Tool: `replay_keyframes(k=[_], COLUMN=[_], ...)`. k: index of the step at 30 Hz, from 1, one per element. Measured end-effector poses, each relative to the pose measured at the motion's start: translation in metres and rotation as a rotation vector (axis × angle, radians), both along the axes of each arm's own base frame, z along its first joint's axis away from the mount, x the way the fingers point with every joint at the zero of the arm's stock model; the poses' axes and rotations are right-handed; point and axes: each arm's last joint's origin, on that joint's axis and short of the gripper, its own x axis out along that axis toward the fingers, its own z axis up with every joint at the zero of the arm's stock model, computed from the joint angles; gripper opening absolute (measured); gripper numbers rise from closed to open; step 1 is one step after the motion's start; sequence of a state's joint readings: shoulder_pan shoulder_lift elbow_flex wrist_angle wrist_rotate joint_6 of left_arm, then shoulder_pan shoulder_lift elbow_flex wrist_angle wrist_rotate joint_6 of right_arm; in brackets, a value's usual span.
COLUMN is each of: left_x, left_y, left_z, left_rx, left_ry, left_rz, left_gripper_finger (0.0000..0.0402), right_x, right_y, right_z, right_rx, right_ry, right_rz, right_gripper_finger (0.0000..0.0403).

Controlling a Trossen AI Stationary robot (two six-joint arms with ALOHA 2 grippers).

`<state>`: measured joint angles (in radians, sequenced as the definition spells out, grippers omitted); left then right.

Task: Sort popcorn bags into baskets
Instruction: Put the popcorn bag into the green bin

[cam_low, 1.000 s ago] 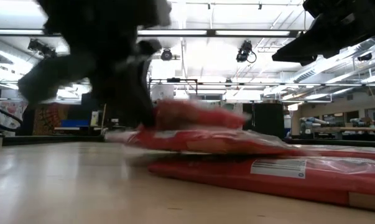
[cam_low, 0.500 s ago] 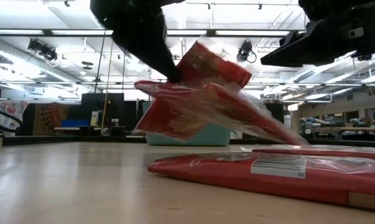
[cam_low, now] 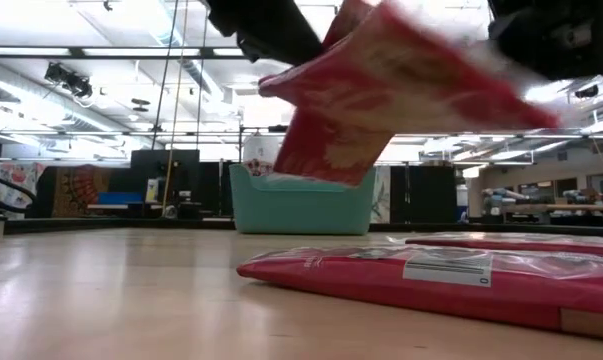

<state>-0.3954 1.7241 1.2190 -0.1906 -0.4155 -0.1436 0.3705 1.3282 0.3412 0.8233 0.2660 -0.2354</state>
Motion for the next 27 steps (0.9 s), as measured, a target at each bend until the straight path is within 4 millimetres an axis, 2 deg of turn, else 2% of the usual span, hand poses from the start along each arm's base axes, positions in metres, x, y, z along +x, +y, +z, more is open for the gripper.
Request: replay_keyframes(k=[8,13,17,27], left_x=[0.006,0.008,0.008,0.008], left_y=[0.002,0.005,0.006,0.011], left_z=[0.004,0.004,0.005,0.005], left_rx=[0.011,-0.011,-0.011,-0.055], left_ry=[-0.054,-0.067,-0.068,-0.059], left_rz=[-0.034,-0.014,-0.006,0.045], left_gripper_finger=[0.0005,0.0025,0.0062,0.0157], right_x=[0.008,0.012,0.012,0.013], right_y=[0.004,0.006,0.004,0.0], right_z=[-0.001,-0.003,-0.004,-0.003], right_rx=[-0.013,-0.03,-0.042,0.004], right_ry=[-0.01,0.0,0.003,0.008], right_rz=[0.045,0.052,0.041,0.004], right_gripper_finger=[0.0152,0.0088,0.0025,0.0041])
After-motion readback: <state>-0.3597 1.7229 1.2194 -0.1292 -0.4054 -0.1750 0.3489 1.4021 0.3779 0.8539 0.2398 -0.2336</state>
